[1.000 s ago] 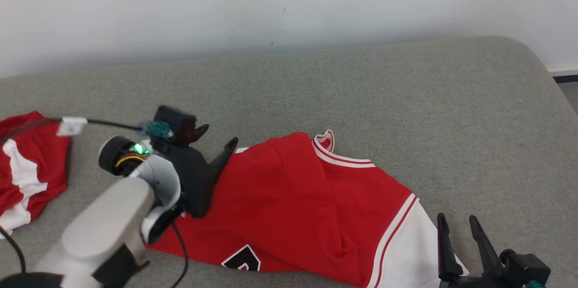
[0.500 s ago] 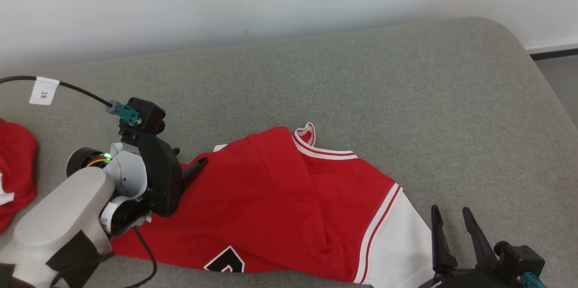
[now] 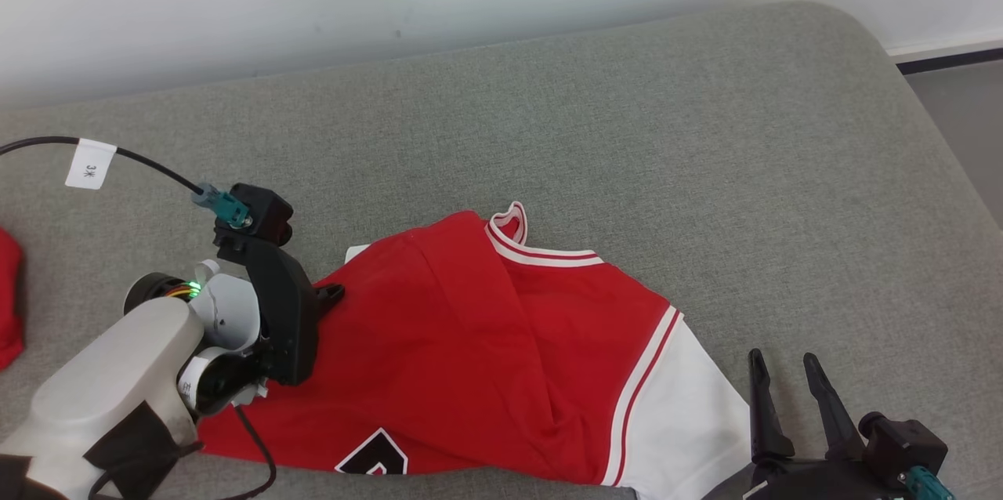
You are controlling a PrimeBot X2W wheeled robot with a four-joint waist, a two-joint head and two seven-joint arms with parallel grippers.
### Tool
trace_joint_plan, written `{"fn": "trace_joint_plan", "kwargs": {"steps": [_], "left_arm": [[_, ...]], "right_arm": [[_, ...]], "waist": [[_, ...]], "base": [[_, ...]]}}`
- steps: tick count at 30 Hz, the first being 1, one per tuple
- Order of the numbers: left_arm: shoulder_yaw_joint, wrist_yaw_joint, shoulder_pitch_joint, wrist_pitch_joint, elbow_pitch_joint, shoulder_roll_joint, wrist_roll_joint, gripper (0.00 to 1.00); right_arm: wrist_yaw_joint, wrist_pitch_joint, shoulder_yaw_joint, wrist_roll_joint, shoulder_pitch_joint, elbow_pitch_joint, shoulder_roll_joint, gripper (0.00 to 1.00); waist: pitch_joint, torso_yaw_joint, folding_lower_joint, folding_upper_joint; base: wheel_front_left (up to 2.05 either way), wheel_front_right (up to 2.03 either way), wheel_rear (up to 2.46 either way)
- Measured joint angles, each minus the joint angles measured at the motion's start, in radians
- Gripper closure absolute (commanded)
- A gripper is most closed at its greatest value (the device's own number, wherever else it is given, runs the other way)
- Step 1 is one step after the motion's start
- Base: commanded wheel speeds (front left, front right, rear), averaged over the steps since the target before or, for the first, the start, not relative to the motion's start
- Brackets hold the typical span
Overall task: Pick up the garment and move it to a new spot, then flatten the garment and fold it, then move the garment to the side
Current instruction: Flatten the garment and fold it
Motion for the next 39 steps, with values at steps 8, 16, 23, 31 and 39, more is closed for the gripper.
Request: {"fn": "trace_joint_plan", "kwargs": {"steps": [8, 16, 23, 31, 39], "left_arm": [[0.006, 0.000, -0.042, -0.123, -0.020, 0.014, -0.005, 1.00], [0.077, 0.000, -0.091, -0.337, -0.107, 0.026, -0.003, 1.00], [0.132, 0.082, 0.123, -0.526, -0.360, 0.127, -0.019, 1.00], [0.207, 0.254, 0.480, -0.705, -0.612, 0.197, -0.078, 1.00], [0.309, 0.299, 0.749, -0.723, -0.642, 0.096, -0.072, 1.00]], "right_arm": [[0.000, 0.000, -0.017, -0.002, -0.001, -0.005, 0.000, 0.00], [0.000, 0.000, -0.028, -0.009, 0.012, -0.003, 0.001, 0.00], [0.000, 0.000, -0.034, -0.010, 0.044, 0.006, 0.000, 0.00], [0.000, 0.000, -0.043, -0.025, 0.050, 0.014, 0.000, 0.00], [0.000, 0.000, -0.050, -0.042, 0.057, 0.021, 0.001, 0.00]], "waist": [[-0.005, 0.016, 0.0001, 0.0000], [-0.030, 0.064, 0.0000, -0.0001], [-0.062, 0.135, 0.0000, -0.0002], [-0.078, 0.208, -0.0001, -0.0002], [-0.083, 0.251, -0.0001, -0.0002]], "base": [[0.00, 0.00, 0.00], [0.00, 0.00, 0.00], [0.00, 0.00, 0.00], [0.00, 0.00, 0.00], [0.00, 0.00, 0.00]]}}
